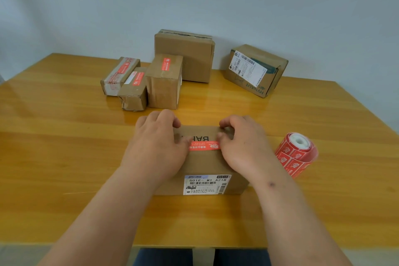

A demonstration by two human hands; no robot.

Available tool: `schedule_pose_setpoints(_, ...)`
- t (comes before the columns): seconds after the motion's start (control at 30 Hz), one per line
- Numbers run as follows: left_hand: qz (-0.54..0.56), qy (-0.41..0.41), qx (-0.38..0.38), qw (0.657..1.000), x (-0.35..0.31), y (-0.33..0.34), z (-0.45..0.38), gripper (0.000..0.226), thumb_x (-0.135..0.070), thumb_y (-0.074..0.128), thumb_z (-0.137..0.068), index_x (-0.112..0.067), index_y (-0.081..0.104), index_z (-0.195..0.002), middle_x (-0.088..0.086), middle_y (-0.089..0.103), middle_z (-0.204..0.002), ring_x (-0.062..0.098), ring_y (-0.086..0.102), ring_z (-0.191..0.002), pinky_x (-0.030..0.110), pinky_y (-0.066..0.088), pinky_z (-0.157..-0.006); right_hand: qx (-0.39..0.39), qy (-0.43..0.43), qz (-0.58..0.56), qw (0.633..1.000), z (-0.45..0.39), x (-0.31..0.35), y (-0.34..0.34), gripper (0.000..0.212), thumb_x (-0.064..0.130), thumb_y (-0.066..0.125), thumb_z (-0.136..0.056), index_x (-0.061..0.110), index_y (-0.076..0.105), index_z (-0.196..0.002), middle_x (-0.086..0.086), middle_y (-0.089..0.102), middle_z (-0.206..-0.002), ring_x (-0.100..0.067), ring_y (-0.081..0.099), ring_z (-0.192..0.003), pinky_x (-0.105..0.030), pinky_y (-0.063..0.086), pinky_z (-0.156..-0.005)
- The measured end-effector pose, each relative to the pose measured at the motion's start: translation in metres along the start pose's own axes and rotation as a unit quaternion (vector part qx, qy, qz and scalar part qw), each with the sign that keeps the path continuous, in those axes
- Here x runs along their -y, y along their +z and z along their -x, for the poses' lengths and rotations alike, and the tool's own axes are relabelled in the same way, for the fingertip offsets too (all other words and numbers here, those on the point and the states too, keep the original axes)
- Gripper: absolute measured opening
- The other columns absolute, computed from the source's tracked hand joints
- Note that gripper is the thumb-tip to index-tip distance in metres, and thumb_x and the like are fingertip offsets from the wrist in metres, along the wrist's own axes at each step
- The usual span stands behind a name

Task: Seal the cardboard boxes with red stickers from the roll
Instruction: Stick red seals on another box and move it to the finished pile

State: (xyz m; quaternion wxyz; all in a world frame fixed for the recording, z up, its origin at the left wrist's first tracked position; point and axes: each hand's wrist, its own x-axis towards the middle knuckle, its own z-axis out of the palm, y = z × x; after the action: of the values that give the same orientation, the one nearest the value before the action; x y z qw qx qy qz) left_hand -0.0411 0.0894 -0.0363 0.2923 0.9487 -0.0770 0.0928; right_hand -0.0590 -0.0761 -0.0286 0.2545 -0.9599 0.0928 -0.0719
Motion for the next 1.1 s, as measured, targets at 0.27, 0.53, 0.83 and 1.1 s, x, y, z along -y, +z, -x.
schedule_pose_setpoints(0.27,0.010,0.008,0.021,1.000,0.003,-0.001,0.002,0.040,-0.046,0.068,-0.082,-0.030,0.048,-0.114,-0.013,0.044,-0.112,0.013,0.038,-0.112,0.026,0.035,-0.091,0.062,-0.020,-0.027,0.998,0.002,-0.004,-0.005,0.047,0.041,0.060,-0.086,0.036,0.046,-0.131,0.010,0.044,-0.127,-0.016,0.036,-0.124,-0.034,0.038,-0.097)
schedule_pose_setpoints(0.53,0.055,0.003,0.023,0.998,0.005,-0.001,0.002,0.033,-0.008,0.047,-0.095,-0.026,0.049,-0.123,-0.009,0.050,-0.125,0.015,0.034,-0.123,0.024,0.029,-0.094,0.061,-0.034,-0.068,0.995,0.003,-0.007,-0.005,0.044,0.011,0.044,-0.091,0.030,0.049,-0.130,0.008,0.043,-0.131,-0.016,0.035,-0.125,-0.030,0.034,-0.101)
schedule_pose_setpoints(0.83,0.057,0.007,0.016,0.998,0.007,-0.007,0.001,0.042,-0.030,0.068,-0.086,-0.031,0.049,-0.125,-0.012,0.052,-0.120,0.011,0.043,-0.115,0.026,0.037,-0.094,0.006,-0.013,-0.070,0.997,0.001,-0.008,-0.002,0.034,0.024,0.047,-0.095,0.029,0.052,-0.129,0.008,0.050,-0.127,-0.016,0.043,-0.123,-0.030,0.037,-0.100)
schedule_pose_setpoints(1.1,0.129,-0.004,0.069,0.989,0.011,-0.016,0.009,0.053,-0.018,0.071,-0.083,-0.030,0.049,-0.129,-0.013,0.052,-0.121,0.009,0.047,-0.115,0.032,0.044,-0.100,0.057,-0.030,-0.075,0.995,0.006,-0.009,-0.005,0.045,0.030,0.054,-0.091,0.032,0.045,-0.135,0.012,0.045,-0.129,-0.015,0.038,-0.126,-0.030,0.036,-0.099)
